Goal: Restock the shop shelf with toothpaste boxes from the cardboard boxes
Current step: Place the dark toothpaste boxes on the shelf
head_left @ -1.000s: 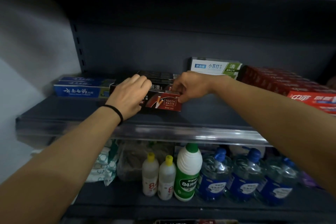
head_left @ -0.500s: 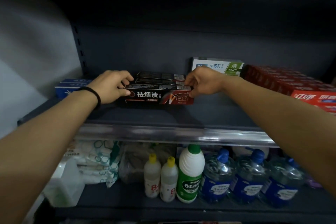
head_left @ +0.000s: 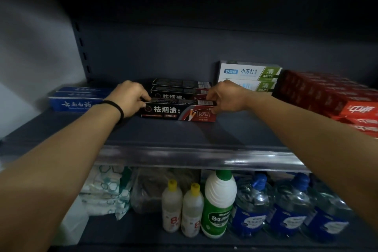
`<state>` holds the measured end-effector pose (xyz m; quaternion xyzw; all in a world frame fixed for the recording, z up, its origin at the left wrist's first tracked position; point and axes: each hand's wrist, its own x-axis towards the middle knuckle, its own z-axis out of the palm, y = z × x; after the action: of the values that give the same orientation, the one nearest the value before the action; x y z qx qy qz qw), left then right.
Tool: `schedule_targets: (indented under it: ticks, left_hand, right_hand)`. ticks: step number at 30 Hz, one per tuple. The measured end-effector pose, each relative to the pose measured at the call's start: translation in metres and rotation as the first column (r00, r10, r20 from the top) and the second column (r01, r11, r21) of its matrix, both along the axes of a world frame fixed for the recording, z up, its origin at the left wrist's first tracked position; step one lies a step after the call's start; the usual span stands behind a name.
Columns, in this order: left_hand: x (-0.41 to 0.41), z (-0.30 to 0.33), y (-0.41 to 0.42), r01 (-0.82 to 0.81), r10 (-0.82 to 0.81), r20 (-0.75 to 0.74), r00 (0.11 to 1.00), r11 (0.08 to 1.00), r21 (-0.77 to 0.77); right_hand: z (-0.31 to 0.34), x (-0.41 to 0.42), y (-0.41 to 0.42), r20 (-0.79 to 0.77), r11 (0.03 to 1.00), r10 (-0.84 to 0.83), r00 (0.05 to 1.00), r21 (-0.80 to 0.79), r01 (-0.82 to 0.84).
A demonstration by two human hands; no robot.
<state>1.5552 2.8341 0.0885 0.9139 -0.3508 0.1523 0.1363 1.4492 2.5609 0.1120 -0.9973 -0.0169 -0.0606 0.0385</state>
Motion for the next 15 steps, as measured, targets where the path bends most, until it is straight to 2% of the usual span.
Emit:
schedule_targets:
  ticks: [10, 15]
  left_hand:
    - [0.013, -0.003, -0.016, 0.001, -0.001, 0.037, 0.999, 1.0, 0.001]
    - [0.016, -0.003, -0.022, -0.02, 0.02, 0.025, 0.999, 1.0, 0.013]
  right_hand:
    - [-0.006, 0.012, -0.012, 0.084, 0.986, 0.012, 0.996, -0.166, 0.002]
    - [-0.008, 0.015, -0.012, 0.086, 0.982, -0.026, 0.996, -0.183, 0.041]
